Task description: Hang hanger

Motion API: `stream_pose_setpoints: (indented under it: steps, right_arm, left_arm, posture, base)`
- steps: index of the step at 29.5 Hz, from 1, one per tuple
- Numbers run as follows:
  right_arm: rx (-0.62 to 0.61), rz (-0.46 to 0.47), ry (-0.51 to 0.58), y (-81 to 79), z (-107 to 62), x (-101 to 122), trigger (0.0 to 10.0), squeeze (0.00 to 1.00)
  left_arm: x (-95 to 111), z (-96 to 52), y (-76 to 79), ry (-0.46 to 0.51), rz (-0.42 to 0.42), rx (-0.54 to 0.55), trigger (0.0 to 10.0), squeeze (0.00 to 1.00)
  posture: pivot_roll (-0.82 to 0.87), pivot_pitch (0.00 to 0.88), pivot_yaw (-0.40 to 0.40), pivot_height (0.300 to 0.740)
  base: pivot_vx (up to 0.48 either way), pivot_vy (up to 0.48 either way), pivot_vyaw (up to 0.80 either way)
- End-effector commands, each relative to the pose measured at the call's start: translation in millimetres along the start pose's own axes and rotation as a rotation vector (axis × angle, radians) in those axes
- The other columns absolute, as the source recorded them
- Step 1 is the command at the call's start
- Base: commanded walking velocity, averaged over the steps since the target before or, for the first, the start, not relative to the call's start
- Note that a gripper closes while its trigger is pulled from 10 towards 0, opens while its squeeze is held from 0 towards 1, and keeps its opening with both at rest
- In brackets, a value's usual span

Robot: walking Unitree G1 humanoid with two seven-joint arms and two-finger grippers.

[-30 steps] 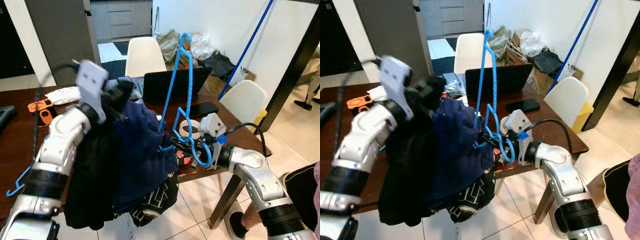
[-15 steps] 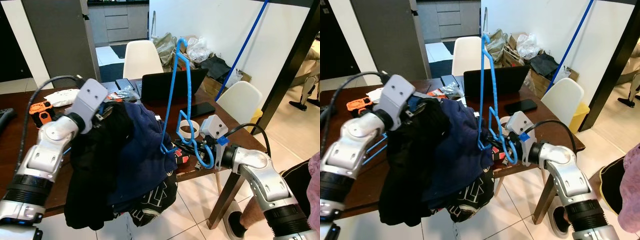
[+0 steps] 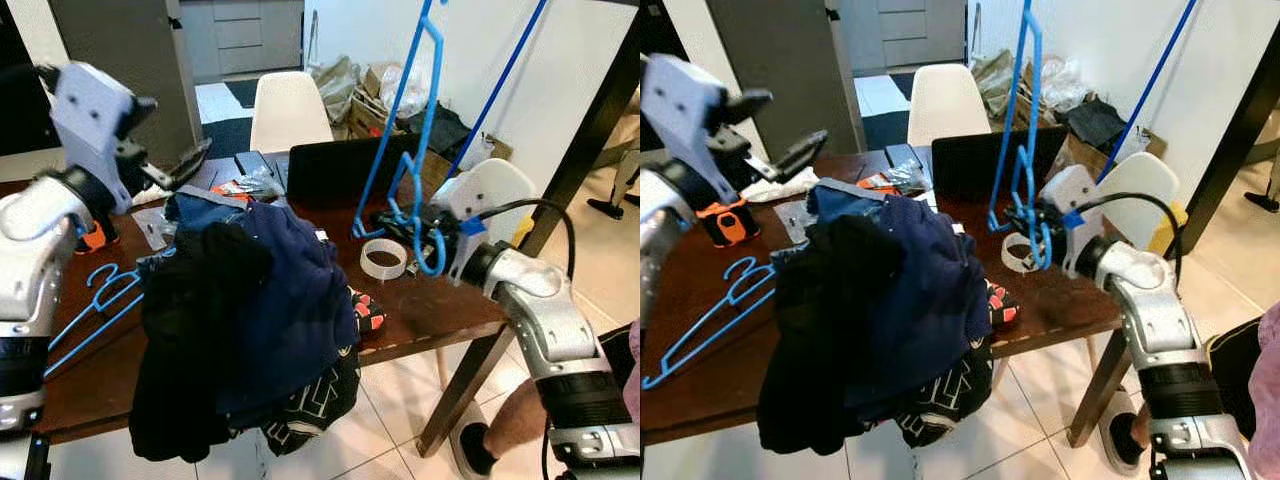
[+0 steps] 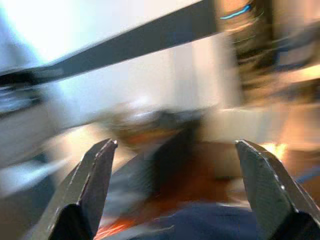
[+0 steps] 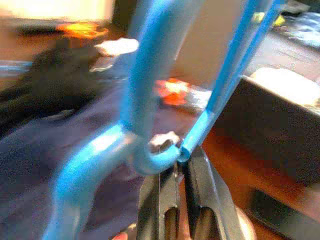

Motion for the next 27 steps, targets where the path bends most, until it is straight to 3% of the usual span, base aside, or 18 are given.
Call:
stream_pose_setpoints:
  steps: [1, 3, 5, 7, 9, 12, 14, 18, 24, 27]
  right_arm:
    - [0.198, 0.010, -0.024, -15.6, -12.0, 9.4, 10.0, 0.00]
    - [0.198, 0.010, -0.024, -15.6, -12.0, 9.4, 10.0, 0.00]
    - [0.410, 0.032, -0.086, -28.2, -36.3, 21.1, 10.0, 0.00]
    - [0.410, 0.032, -0.086, -28.2, -36.3, 21.1, 10.0, 0.00]
    - [0.520, 0.045, -0.075, -29.5, -50.3, 36.8, 10.0, 0.00]
    - [0.559, 0.045, -0.059, -30.5, -53.3, 42.9, 10.0, 0.00]
    - [0.661, 0.048, -0.027, -39.1, -54.1, 51.9, 10.0, 0.00]
    - [0.796, 0.063, -0.001, -54.9, -50.7, 57.4, 10.0, 0.00]
    - [0.988, 0.053, -0.066, -77.1, -47.5, 53.5, 10.0, 0.00]
    - [1.015, 0.054, -0.074, -80.4, -47.4, 54.2, 10.0, 0.00]
  left_arm:
    - [4.7, -8.0, 30.3, 0.056, -0.164, -0.255, 10.0, 0.00]
    - [4.7, -8.0, 30.3, 0.056, -0.164, -0.255, 10.0, 0.00]
    - [9.1, -23.6, 61.1, 0.092, -0.310, -0.507, 10.0, 0.00]
    - [9.1, -23.6, 61.1, 0.092, -0.310, -0.507, 10.0, 0.00]
    - [11.6, -34.0, 68.8, 0.122, -0.397, -0.621, 10.0, 0.00]
    - [13.4, -37.5, 68.7, 0.142, -0.427, -0.652, 10.0, 0.00]
    - [17.2, -42.7, 67.5, 0.178, -0.476, -0.702, 10.0, 0.00]
    - [15.5, -46.2, 70.2, 0.163, -0.488, -0.743, 10.0, 0.00]
    - [19.7, -51.0, 74.2, 0.156, -0.537, -0.798, 10.0, 0.00]
    - [20.8, -51.8, 75.0, 0.159, -0.548, -0.809, 10.0, 0.00]
  posture:
    - [0.03, 0.000, 0.003, 0.740]
    - [0.03, 0.000, 0.003, 0.740]
    - [0.01, 0.000, 0.006, 0.740]
    - [0.01, 0.000, 0.006, 0.740]
    - [0.00, 0.000, 0.008, 0.740]
    - [0.00, 0.000, 0.008, 0.740]
    - [0.01, 0.000, 0.011, 0.740]
    - [0.00, 0.000, 0.013, 0.740]
    - [0.00, 0.000, 0.011, 0.740]
    - [0.00, 0.000, 0.011, 0.740]
  base:
    - [0.000, 0.000, 0.00]
    - [0.000, 0.000, 0.00]
    - [0.000, 0.000, 0.00]
    - [0.000, 0.000, 0.00]
    - [0.000, 0.000, 0.00]
    - [0.000, 0.000, 0.00]
    - [0.000, 0.000, 0.00]
    - [0.000, 0.000, 0.00]
    - [0.000, 0.000, 0.00]
    - [0.000, 0.000, 0.00]
Point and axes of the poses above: a point about 5 cm out from each wrist's last joint towards the gripper, its own z axis pointing out of the wrist towards the gripper, its own x axis along the axis of the wrist's last joint, y = z × x, the point moved 1 cm from there along z, pointing out of the wrist towards the gripper, and after that the axes turned 3 degrees about z, right-handed, at the moved point
